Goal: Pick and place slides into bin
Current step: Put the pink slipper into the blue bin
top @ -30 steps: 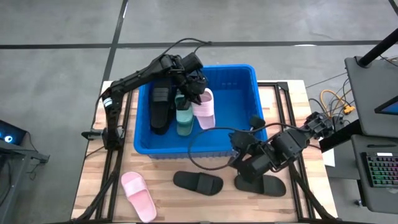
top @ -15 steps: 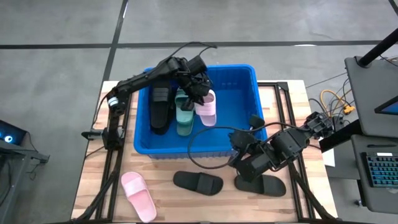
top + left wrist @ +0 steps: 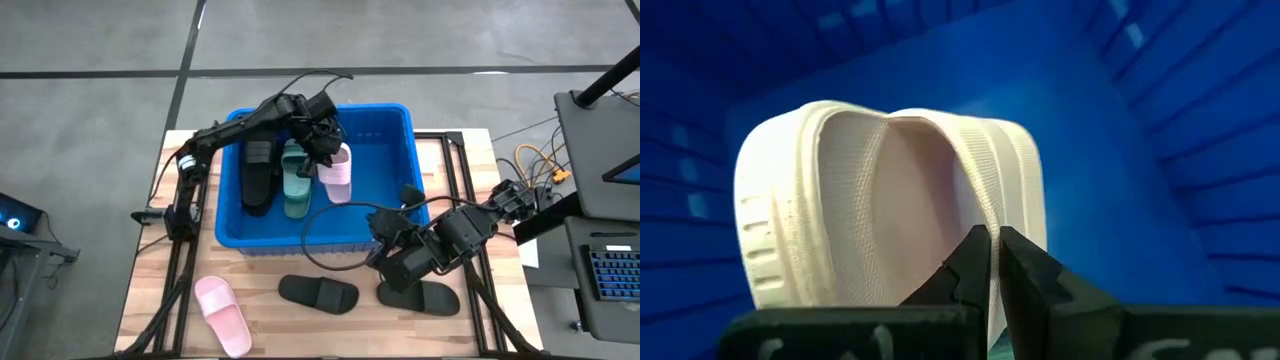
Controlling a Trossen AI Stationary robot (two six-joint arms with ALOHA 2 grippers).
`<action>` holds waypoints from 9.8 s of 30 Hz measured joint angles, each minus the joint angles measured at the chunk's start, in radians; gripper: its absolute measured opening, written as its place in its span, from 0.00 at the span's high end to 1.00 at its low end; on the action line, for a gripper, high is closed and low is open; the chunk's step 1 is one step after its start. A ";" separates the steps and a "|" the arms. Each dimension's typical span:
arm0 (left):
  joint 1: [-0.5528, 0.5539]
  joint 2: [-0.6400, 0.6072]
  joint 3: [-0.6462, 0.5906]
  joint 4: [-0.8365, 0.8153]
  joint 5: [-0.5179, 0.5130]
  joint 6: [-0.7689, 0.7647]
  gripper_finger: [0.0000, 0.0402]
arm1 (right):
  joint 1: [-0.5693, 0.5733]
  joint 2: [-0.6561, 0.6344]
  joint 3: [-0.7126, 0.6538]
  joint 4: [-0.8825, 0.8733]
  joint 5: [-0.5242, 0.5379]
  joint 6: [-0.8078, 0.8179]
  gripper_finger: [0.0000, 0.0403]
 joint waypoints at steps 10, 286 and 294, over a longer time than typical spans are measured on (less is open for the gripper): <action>0.003 0.003 -0.002 -0.013 0.009 -0.004 1.00 | 0.000 0.000 0.000 0.008 0.000 0.000 0.98; -0.599 -0.558 -0.312 -0.018 -0.705 -1.020 0.61 | 0.195 -0.106 -0.286 -0.003 0.156 0.316 0.98; -0.793 -0.527 -0.312 -0.037 -0.749 -1.225 0.62 | 0.264 -0.106 -0.290 0.009 0.157 0.361 0.98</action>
